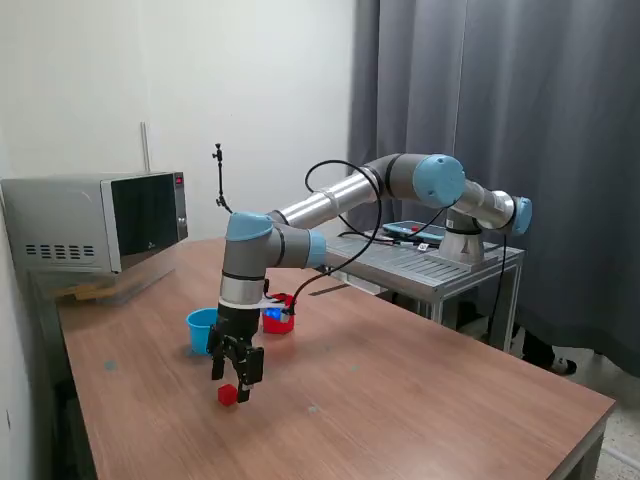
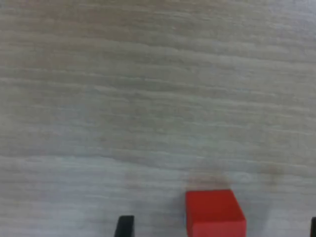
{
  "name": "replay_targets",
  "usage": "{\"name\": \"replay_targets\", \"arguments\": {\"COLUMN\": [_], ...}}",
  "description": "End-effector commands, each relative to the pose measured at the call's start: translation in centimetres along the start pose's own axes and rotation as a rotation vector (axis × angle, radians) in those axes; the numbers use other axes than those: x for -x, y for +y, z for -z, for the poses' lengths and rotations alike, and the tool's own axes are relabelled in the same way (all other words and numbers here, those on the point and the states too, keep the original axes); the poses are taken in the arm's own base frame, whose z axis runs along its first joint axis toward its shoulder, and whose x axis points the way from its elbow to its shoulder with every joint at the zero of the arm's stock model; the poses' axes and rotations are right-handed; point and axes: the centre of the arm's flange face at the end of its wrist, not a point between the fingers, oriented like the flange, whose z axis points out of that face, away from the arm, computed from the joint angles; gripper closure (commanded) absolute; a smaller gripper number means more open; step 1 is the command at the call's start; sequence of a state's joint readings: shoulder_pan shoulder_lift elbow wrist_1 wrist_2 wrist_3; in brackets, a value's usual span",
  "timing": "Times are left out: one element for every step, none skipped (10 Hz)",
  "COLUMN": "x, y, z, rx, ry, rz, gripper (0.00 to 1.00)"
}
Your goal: Place red objects in the red bin, and blue objects in the blue bin.
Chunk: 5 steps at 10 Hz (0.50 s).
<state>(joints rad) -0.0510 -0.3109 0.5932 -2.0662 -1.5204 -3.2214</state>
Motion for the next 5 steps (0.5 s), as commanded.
{"name": "replay_targets", "arguments": {"x": [-0.02,0.0,0.0,0.0,0.0], "y": [-0.04,0.09,0.05,0.09,0.14], "z": [-0.17,0.03,-0.04,0.03,0.1], "rx": [-0.001,0.003,0.001,0.003,0.005], "ry": [-0.001,-0.003,-0.003,-0.003,-0.003], "rz": [0.0,-0.001,-0.01,-0.01,-0.01], "gripper": [0.0,0.0,0.0,0.0,0.0]}}
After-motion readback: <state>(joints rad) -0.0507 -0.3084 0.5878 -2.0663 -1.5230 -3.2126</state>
